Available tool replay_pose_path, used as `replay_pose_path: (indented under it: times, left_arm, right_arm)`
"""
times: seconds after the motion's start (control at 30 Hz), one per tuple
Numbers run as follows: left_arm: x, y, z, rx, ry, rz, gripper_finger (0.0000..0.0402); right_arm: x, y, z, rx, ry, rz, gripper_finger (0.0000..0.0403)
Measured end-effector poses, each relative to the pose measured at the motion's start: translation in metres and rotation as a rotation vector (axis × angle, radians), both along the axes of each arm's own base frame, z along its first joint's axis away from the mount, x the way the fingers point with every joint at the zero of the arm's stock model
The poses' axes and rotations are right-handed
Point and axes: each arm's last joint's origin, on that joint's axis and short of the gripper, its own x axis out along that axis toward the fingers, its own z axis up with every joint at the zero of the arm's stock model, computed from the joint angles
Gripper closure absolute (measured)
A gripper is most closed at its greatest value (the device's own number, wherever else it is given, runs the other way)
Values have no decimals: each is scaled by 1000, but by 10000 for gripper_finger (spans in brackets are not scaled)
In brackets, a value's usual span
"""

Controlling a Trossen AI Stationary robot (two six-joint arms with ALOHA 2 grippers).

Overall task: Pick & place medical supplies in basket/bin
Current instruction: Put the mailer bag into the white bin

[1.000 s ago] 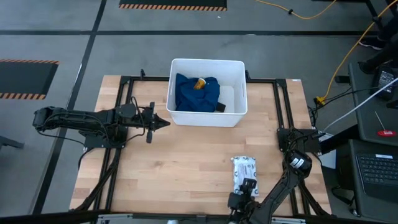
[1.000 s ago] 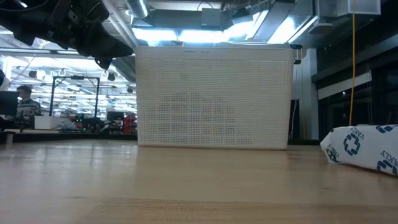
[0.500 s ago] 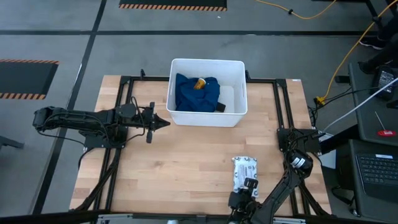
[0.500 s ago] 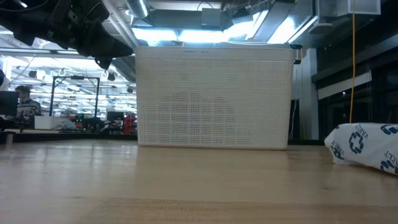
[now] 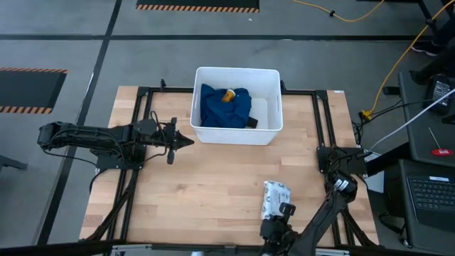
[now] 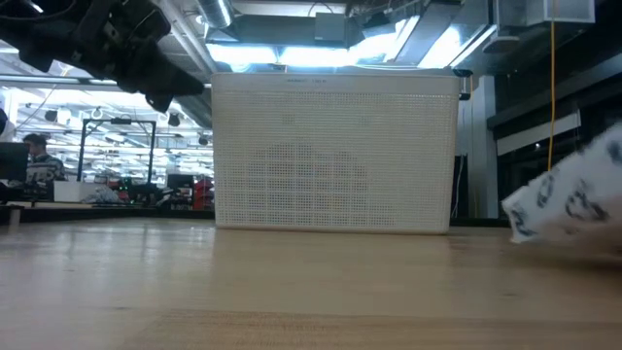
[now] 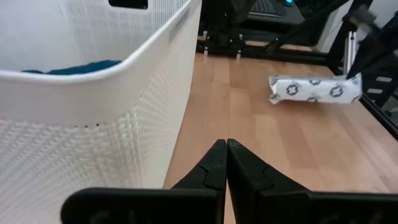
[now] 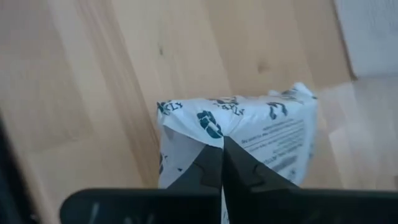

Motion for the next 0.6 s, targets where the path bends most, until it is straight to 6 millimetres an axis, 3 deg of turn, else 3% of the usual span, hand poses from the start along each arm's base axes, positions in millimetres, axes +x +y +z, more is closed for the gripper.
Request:
replay_pose_path:
  times: [0.3,0.6]
  left_arm:
    - [0,0,-1,-2,7,0,399]
    - [0,0,-1,-1,7,0,394]
  right_arm:
    - [1,-12,42,-10,-146,54,403]
    - [9,-47,94,-43,-213,135,403]
